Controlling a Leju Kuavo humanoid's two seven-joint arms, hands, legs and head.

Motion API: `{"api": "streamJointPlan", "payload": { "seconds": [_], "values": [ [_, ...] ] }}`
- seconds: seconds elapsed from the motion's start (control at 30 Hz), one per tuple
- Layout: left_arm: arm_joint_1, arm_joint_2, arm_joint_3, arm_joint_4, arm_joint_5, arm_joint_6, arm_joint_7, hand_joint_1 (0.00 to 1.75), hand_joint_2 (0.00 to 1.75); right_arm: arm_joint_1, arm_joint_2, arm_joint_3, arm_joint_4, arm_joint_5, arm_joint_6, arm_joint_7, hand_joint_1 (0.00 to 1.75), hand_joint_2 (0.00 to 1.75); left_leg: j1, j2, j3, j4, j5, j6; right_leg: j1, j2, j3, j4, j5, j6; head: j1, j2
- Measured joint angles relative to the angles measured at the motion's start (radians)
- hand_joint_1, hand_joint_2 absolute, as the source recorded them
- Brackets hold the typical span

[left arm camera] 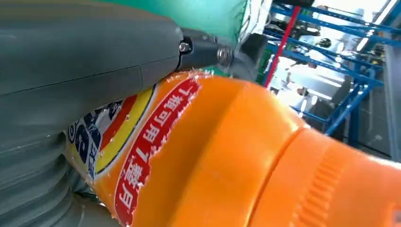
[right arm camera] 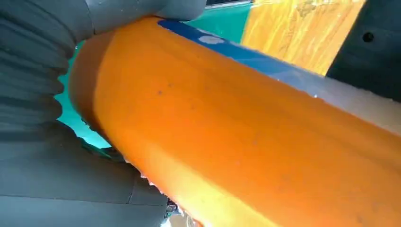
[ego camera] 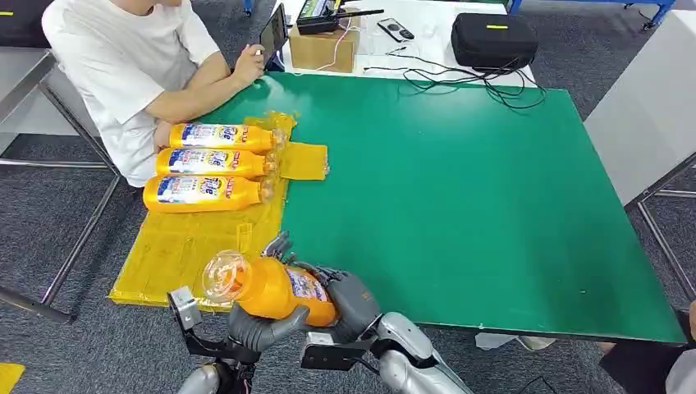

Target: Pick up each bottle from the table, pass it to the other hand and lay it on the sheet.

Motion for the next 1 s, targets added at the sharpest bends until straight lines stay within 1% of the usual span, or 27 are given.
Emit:
{"api": "streamJointPlan", "payload": {
  "seconds": [0.3, 0.33, 0.47, 0.57, 0.7, 0.87, 0.9, 1.0],
  "values": [
    [0.000, 0.000, 0.008, -0.003, 0.016, -0.042, -0.028, 1.75, 1.75, 0.003, 0.005, 0.000, 0.003, -0.090, 0.057, -0.034, 0.00, 1.75, 0.000, 0.000, 0.000, 0.000, 0.000, 0.000, 0.000, 0.000, 0.000, 0.000, 0.000, 0.000, 0.000, 0.000],
    [0.000, 0.000, 0.008, -0.003, 0.015, -0.043, -0.028, 1.75, 1.75, 0.005, 0.006, -0.003, 0.003, -0.104, 0.062, -0.041, 0.00, 0.00, 0.000, 0.000, 0.000, 0.000, 0.000, 0.000, 0.000, 0.000, 0.000, 0.000, 0.000, 0.000, 0.000, 0.000],
    [-0.008, -0.002, 0.008, -0.003, 0.015, -0.057, -0.030, 1.75, 1.75, 0.022, 0.006, -0.024, -0.014, -0.149, 0.069, -0.063, 0.00, 0.00, 0.000, 0.000, 0.000, 0.000, 0.000, 0.000, 0.000, 0.000, 0.000, 0.000, 0.000, 0.000, 0.000, 0.000],
    [-0.017, -0.008, 0.007, -0.009, -0.015, -0.043, -0.035, 1.75, 1.75, 0.043, 0.005, -0.049, -0.047, -0.156, 0.041, -0.071, 0.00, 0.00, 0.000, 0.000, 0.000, 0.000, 0.000, 0.000, 0.000, 0.000, 0.000, 0.000, 0.000, 0.000, 0.000, 0.000],
    [-0.047, -0.013, 0.007, -0.023, -0.136, 0.081, -0.038, 1.75, 1.75, 0.081, 0.004, -0.092, -0.117, -0.141, -0.021, -0.073, 0.00, 0.00, 0.000, 0.000, 0.000, 0.000, 0.000, 0.000, 0.000, 0.000, 0.000, 0.000, 0.000, 0.000, 0.000, 0.000],
    [-0.101, -0.013, 0.034, -0.024, -0.360, 0.342, -0.049, 1.75, 1.75, 0.120, 0.000, -0.144, -0.201, -0.131, -0.097, -0.085, 0.00, 0.00, 0.000, 0.000, 0.000, 0.000, 0.001, 0.000, 0.000, 0.000, 0.000, 0.000, 0.000, 0.000, 0.000, 0.000],
    [-0.117, -0.012, 0.044, -0.021, -0.428, 0.411, -0.054, 1.75, 1.75, 0.125, 0.000, -0.160, -0.224, -0.142, -0.119, -0.097, 0.00, 0.00, 0.000, 0.000, 0.000, 0.000, 0.001, 0.000, 0.000, 0.000, 0.000, 0.000, 0.000, 0.000, 0.000, 0.000],
    [-0.170, -0.007, 0.070, 0.004, -0.576, 0.550, -0.063, 1.75, 1.75, 0.134, 0.004, -0.213, -0.289, -0.200, -0.213, -0.162, 0.00, 0.00, 0.000, -0.001, 0.000, 0.000, 0.001, 0.000, 0.000, 0.000, 0.001, 0.000, 0.000, 0.000, 0.000, 0.000]
  ]
}}
